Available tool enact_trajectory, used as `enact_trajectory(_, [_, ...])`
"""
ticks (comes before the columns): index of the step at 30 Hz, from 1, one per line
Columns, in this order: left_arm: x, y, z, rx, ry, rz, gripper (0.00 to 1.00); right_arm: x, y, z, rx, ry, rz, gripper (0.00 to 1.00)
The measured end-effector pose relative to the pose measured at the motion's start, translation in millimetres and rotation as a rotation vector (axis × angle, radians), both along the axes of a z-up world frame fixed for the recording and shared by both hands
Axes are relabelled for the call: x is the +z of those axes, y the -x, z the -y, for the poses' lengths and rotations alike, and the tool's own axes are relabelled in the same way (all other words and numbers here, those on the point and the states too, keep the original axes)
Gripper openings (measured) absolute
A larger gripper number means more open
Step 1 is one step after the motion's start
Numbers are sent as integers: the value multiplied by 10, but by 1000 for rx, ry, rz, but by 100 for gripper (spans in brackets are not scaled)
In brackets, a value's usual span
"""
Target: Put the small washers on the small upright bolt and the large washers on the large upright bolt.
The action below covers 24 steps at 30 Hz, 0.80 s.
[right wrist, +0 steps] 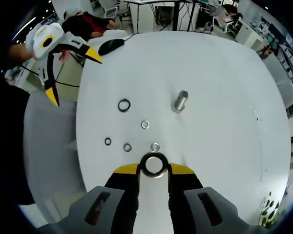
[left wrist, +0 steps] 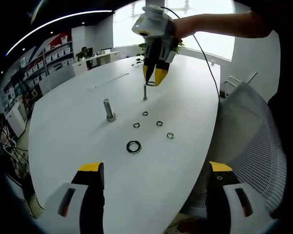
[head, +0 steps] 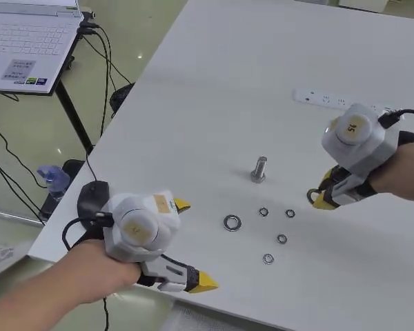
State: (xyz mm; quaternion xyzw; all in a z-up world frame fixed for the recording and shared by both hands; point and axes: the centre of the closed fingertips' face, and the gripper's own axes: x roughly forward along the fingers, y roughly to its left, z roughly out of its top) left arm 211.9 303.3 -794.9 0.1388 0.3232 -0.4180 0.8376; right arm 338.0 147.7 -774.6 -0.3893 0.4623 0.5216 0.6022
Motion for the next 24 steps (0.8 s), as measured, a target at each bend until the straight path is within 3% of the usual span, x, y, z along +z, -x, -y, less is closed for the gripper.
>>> enact_trajectory(5, [32, -41, -22, 13, 8, 8, 85, 38, -149, -28, 6, 18, 24, 22])
enact_trajectory(11, [44, -68, -40, 25, 12, 22, 86, 64, -267, -117, 0, 1, 35, 22])
enact_trajectory(24, [-6, -52, -62, 16, 17, 5, 85, 81, -496, -452, 24, -1, 43, 22])
